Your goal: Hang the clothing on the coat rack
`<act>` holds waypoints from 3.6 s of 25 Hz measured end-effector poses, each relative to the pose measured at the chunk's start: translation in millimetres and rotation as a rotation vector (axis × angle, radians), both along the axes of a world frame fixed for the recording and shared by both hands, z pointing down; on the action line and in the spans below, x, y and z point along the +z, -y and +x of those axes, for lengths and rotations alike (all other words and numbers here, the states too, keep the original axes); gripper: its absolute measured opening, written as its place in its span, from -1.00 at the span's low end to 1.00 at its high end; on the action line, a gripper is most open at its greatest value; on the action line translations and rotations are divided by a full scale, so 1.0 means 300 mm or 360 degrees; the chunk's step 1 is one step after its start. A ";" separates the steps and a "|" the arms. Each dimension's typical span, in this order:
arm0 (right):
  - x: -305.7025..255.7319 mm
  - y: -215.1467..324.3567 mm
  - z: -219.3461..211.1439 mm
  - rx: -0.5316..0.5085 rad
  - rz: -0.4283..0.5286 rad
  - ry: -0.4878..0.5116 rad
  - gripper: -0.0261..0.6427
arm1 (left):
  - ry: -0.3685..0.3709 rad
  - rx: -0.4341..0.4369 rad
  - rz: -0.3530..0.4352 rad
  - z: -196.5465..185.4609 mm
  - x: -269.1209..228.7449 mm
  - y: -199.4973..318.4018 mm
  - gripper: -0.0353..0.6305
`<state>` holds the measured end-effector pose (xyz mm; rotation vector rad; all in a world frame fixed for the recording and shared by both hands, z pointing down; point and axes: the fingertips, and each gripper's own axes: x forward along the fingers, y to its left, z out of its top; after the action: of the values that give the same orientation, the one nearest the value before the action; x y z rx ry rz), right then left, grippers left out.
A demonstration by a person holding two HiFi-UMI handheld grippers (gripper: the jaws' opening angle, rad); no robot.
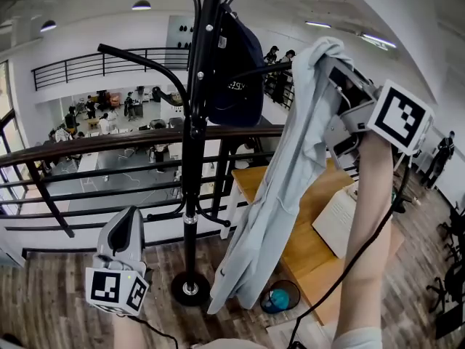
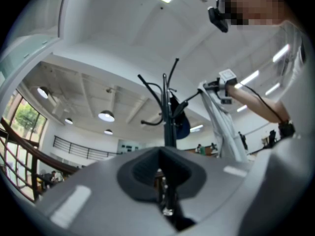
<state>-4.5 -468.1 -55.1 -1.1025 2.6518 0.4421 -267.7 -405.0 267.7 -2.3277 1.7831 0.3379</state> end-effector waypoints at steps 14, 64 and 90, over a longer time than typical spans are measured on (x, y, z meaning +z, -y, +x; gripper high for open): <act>0.008 0.011 0.020 -0.0073 -0.0043 0.0048 -0.88 | -0.0009 -0.0030 -0.0013 -0.027 0.009 0.005 -0.87; 0.446 -0.153 0.155 -0.0034 -0.0266 0.0054 -0.84 | 0.0058 0.0027 -0.0050 0.222 0.025 -0.203 -0.87; 0.814 -0.517 0.353 0.0105 -0.0226 -0.0112 -0.92 | 0.0079 0.0070 -0.0081 0.518 0.023 -0.472 -0.87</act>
<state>101.3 -312.9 189.1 -1.2404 2.7512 0.3140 -112.2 -263.5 274.7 -2.3913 1.7398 0.2417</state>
